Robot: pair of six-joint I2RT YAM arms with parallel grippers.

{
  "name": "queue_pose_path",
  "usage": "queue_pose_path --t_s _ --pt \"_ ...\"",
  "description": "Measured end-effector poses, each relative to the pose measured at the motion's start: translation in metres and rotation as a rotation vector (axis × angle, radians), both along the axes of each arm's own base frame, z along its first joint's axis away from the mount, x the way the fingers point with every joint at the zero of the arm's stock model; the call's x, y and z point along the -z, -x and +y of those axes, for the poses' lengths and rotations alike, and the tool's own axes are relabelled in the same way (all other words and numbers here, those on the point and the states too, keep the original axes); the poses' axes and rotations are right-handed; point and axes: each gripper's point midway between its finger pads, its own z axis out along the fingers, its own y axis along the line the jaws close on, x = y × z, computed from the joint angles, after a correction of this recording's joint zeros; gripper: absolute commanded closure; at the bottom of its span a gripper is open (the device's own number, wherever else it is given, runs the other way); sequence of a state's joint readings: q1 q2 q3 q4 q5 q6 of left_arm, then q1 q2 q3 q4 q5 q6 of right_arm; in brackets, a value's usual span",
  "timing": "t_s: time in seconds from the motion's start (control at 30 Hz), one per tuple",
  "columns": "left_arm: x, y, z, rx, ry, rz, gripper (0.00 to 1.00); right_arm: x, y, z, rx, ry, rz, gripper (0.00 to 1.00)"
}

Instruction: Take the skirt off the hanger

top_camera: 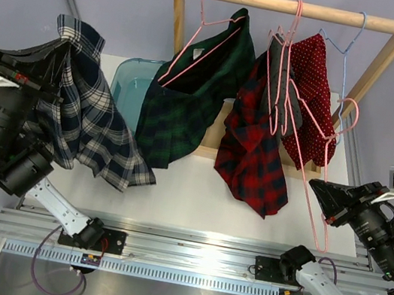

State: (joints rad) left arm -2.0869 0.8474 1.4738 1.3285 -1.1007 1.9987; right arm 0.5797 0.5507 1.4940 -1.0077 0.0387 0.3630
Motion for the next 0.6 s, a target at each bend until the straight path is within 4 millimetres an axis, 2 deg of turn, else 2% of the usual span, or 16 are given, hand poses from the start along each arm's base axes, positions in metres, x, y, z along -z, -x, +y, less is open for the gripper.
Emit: queue_pose_path --t_s 0.1,0.17,0.27,0.43,0.6 --pt "-0.035 0.014 -0.014 -0.035 0.04 -0.08 1.0 -0.001 0.001 -0.002 0.006 0.0 0.0 1.0" --pt "-0.06 0.018 -0.008 -0.07 0.107 -0.133 1.0 -0.002 0.002 -0.003 0.01 -0.001 -0.002 1.0" --pt "-0.071 0.016 0.006 -0.098 0.158 -0.172 1.0 -0.004 0.002 -0.005 0.02 -0.005 -0.006 1.0" --pt "-0.068 -0.007 0.055 -0.129 0.252 -0.167 1.0 -0.003 0.001 -0.005 0.024 -0.009 -0.002 1.0" --pt "-0.032 -0.046 0.119 -0.133 0.345 -0.083 1.0 -0.002 0.0 -0.005 0.024 -0.007 0.002 1.0"
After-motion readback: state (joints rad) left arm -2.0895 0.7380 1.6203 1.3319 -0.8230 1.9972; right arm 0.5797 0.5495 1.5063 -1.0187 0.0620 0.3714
